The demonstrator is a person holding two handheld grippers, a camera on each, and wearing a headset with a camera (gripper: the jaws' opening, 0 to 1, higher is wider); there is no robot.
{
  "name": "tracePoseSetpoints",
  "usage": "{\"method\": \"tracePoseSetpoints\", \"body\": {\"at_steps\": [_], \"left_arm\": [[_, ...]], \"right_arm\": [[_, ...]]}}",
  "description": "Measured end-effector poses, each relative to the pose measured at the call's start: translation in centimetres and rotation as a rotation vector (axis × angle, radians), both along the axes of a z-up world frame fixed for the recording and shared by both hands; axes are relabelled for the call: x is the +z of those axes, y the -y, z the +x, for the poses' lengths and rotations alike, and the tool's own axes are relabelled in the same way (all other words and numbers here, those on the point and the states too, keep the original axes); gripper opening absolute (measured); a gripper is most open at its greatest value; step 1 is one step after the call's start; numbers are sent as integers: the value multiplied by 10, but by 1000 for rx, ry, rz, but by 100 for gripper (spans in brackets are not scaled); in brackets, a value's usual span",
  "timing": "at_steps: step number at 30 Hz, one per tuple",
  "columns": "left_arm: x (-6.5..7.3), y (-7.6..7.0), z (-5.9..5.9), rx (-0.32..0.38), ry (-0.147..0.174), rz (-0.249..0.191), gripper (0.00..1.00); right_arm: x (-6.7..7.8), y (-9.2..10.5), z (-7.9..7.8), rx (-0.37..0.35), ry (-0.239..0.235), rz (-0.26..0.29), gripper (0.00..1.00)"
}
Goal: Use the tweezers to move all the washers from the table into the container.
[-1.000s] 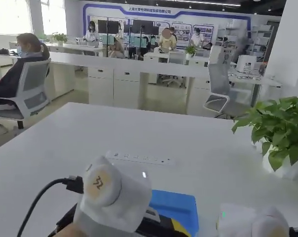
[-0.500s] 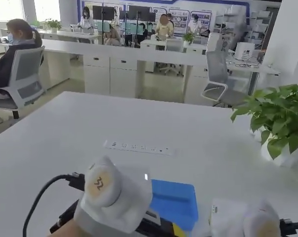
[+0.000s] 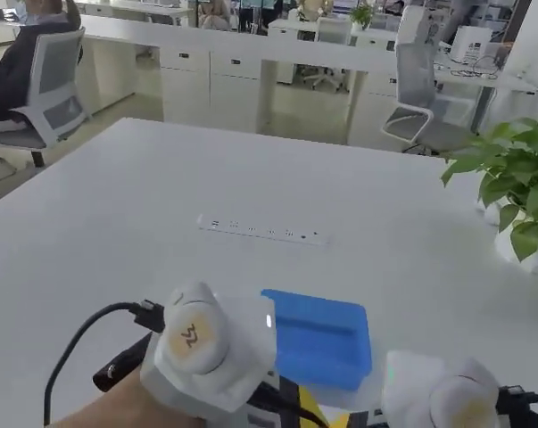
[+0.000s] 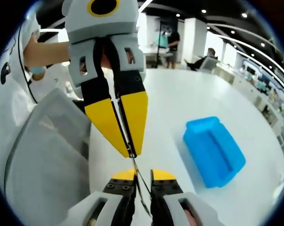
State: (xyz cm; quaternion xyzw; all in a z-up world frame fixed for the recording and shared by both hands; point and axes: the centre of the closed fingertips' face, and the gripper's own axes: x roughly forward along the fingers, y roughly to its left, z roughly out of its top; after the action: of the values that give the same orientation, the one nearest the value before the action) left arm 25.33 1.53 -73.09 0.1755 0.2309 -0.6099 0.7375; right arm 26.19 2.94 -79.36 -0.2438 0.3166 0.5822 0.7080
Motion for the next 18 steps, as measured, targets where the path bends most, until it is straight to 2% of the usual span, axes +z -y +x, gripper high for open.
{"method": "tracePoseSetpoints", "body": {"at_steps": [4,6,8,10,13,15,17,18], "left_arm": [[-20,-7,4,4,-12,38,0],[-30,-10,5,5,-25,45,0],[-40,-12,5,12,-43,61,0],[-47,-13,3,10,-48,77,0],[-52,-16,3,17,-48,87,0],[-57,-20,4,22,-55,99,0],[-66,-28,5,29,-42,146,0],[-67,-27,5,26,-40,142,0]], "right_arm": [[-17,0,4,-17,-14,-30,9],[-26,0,3,-26,-38,-46,9],[-36,0,3,-27,-40,-76,10],[-43,-1,1,-10,-35,-104,10],[-47,-2,1,-16,-35,-117,10],[-52,-3,0,-44,-77,-117,11],[-55,-2,3,-63,-82,-111,12],[-55,-2,3,-67,-83,-106,13]]}}
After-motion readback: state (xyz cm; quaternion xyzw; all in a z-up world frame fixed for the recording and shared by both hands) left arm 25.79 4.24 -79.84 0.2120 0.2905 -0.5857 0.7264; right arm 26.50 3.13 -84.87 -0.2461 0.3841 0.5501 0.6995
